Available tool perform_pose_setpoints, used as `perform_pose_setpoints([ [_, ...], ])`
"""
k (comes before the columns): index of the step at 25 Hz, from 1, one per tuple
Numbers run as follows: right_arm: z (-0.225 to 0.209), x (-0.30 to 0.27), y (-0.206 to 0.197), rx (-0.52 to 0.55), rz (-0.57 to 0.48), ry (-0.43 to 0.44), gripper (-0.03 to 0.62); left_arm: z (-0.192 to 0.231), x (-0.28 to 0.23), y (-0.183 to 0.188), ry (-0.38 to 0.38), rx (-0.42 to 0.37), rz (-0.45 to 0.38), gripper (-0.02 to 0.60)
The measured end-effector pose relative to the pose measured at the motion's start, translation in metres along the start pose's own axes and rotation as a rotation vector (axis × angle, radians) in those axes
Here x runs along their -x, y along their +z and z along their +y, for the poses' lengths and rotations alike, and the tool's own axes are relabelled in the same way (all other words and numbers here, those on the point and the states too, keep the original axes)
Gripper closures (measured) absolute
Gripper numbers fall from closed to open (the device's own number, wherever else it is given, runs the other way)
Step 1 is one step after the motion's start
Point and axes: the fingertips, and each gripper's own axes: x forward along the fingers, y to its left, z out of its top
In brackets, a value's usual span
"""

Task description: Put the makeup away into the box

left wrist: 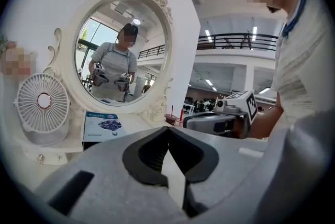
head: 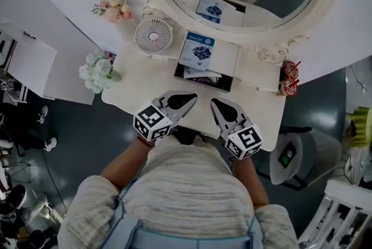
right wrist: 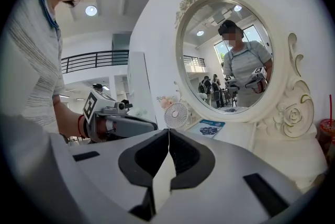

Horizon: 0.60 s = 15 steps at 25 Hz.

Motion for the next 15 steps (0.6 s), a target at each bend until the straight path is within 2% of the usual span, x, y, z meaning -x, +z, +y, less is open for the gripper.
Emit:
perform_pose_setpoints([
  [5, -0.004, 0.014, 0.002, -0.009, -0.007, 0.029, 0.583, -0.018, -0.004, -0.004, 0.029, -0.013, -0.029, 0.568],
  [15, 0.001, 0.025, -0.003, -0.048, -0.009, 0.105, 0.585, -0.039, -0.005, -0.011, 0.101, 0.017, -0.079, 0.568],
])
